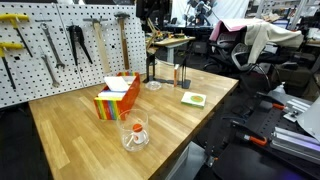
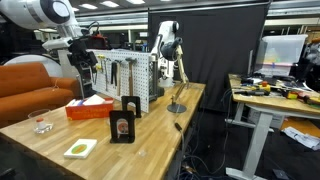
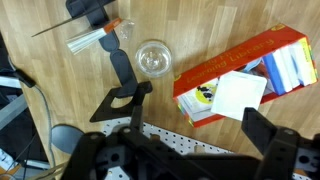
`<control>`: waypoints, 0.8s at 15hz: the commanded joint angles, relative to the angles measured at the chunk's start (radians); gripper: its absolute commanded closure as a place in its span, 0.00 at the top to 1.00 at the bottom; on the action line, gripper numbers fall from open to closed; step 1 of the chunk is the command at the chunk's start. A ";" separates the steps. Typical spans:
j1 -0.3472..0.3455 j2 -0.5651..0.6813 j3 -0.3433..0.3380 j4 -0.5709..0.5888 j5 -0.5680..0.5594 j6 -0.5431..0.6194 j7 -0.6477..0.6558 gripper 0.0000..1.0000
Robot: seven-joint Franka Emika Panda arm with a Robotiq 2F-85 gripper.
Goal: Move the colourless lid forward
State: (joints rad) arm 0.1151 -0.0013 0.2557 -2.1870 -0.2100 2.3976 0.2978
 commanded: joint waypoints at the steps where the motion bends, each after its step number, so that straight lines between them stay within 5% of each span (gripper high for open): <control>1: 0.031 0.135 -0.037 0.084 -0.040 0.028 0.058 1.00; 12: 0.107 0.467 -0.209 0.316 -0.030 0.034 0.078 1.00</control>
State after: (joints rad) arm 0.1951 0.4076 0.0847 -1.9335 -0.2396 2.4541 0.3636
